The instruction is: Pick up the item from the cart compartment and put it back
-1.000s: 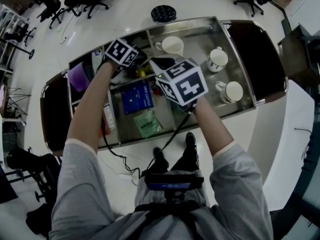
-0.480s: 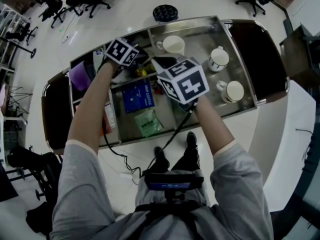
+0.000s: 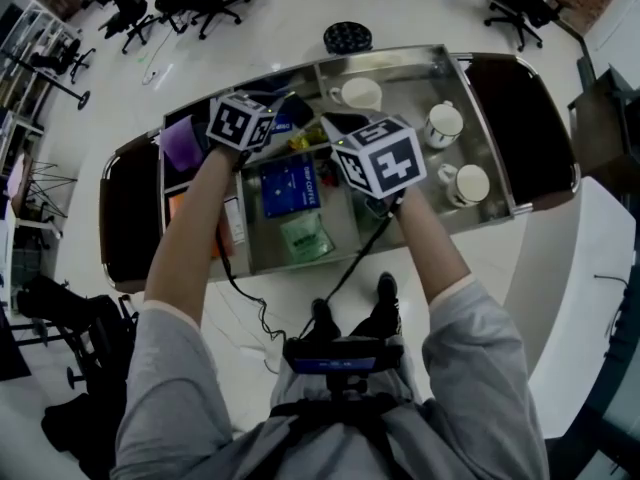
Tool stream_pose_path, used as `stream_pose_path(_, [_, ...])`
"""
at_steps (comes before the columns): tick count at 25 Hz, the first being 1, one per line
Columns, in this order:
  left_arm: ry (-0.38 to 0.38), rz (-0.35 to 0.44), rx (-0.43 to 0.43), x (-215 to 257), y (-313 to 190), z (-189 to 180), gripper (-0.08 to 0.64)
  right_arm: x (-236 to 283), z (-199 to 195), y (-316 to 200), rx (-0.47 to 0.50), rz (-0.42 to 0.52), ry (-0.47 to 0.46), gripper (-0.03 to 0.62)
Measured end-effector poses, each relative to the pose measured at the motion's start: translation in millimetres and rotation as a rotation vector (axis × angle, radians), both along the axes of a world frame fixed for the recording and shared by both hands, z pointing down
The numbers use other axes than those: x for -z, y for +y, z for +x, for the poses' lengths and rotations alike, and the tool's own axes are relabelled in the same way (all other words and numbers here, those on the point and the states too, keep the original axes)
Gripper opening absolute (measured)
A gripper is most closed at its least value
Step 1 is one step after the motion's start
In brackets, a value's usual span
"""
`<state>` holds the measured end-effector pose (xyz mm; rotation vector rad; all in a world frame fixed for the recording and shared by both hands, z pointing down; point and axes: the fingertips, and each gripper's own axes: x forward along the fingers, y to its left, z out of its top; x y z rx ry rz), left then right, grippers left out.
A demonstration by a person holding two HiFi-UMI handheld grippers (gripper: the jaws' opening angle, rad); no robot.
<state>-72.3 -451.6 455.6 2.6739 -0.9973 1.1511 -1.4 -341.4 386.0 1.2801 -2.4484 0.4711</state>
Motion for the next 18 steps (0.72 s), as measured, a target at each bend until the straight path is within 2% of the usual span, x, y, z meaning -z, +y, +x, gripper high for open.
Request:
stream_pose_path(3, [0.056,0.03,0.03,17,22,-11,0.005,4,0,6,-0.001,0.009,0.002,0.009])
stream_pose_path(12, [0.317,0.124,0.184,69,90,-53,0.005,11,2,39,-0.003,0.029,-0.005,0.009])
stream_pose_path(18, [0.433,0.183,0.249,94,144,-78,0.005,15,6,71,-0.002,0.041,-0.02,0.009])
